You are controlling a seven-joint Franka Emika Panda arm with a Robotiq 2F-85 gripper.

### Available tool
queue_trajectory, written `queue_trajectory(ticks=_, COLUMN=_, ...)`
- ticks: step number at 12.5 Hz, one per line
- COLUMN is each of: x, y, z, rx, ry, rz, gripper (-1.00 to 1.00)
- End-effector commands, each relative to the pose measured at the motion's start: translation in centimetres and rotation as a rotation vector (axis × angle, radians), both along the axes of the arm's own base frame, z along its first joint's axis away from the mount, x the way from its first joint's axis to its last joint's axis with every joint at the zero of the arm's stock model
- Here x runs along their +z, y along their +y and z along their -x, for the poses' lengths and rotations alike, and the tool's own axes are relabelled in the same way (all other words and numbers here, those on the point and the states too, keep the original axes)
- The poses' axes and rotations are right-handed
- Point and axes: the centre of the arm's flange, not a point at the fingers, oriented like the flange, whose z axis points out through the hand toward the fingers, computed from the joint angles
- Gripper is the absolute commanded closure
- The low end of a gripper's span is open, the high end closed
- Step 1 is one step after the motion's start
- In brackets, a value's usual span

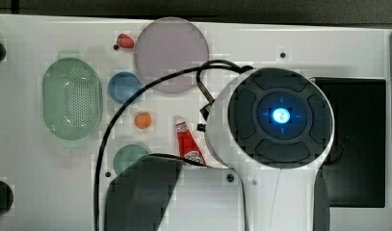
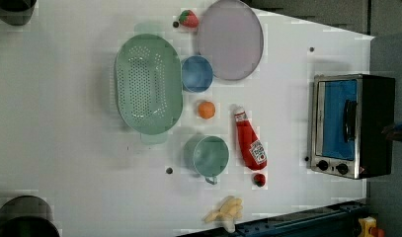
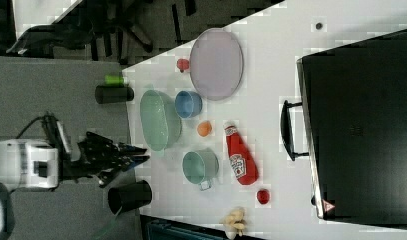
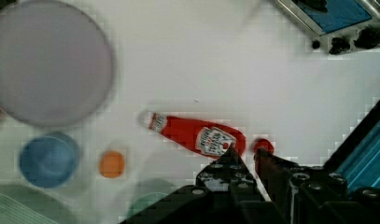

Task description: Flap open oven.

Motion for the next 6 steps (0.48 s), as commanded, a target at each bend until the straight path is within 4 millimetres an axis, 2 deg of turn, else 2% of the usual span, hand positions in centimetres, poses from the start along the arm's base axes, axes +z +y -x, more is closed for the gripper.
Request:
queue_trajectory(ticks=1, x=-0.7, y=-3.8, z=0.9, rx=0.154, ry=0.010, rz=-0.020, gripper=0.65)
queue_trajectory(ticks=6, x=-4.4, y=-12.0, z=2.3, rx=0.503, ry=-0.028, rz=-0.078, gripper=0.65)
